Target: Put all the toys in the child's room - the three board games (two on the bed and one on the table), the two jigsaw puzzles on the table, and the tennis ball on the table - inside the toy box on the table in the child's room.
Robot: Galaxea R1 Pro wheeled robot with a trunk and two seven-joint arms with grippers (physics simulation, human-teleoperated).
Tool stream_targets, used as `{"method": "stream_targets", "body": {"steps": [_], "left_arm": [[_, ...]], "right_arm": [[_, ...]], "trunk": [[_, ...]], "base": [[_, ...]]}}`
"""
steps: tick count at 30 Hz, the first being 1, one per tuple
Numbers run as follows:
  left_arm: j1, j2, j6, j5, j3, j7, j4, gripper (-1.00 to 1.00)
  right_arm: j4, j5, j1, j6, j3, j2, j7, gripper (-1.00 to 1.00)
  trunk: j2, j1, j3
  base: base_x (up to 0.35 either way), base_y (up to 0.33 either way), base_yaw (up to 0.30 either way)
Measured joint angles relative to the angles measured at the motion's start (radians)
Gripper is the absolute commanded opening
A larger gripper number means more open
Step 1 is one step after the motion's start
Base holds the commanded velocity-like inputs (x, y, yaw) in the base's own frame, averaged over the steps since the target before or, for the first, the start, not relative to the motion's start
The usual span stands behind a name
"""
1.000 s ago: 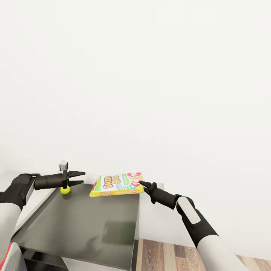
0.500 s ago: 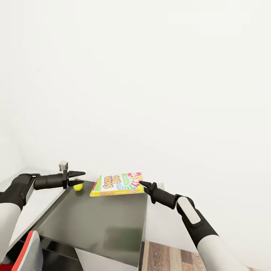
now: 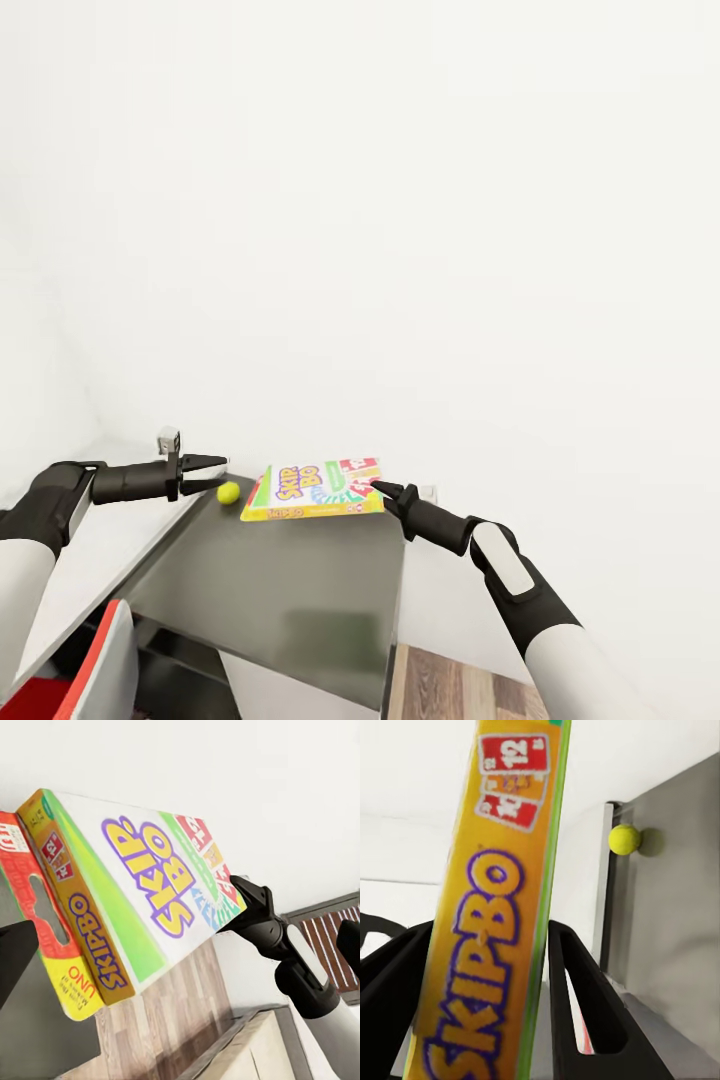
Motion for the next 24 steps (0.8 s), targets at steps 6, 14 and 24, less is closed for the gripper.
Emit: {"method": "stream_targets", "body": {"steps": [6, 14, 24], "left_arm": [[0.0, 0.0, 0.0, 0.0, 0.0, 0.0, 0.0, 1.0], [0.0, 0.0, 0.0, 0.0, -0.001, 0.0, 0.0, 1.0], [0.0, 0.0, 0.0, 0.0, -0.001, 0.0, 0.0, 1.0]], "right_arm": [[0.0, 0.001, 0.0, 0.0, 0.004, 0.0, 0.0, -1.0], [0.0, 0.003, 0.0, -0.001, 0.004, 0.0, 0.001, -1.0], [0.0, 0.005, 0.0, -0.001, 0.004, 0.0, 0.001, -1.0]], "trunk": [[0.042, -0.023, 0.019], [0.098, -0.054, 0.044], [0.169, -0.092, 0.076]], "base": [[0.0, 0.0, 0.288], [0.0, 0.0, 0.291], [0.0, 0.0, 0.286]]}}
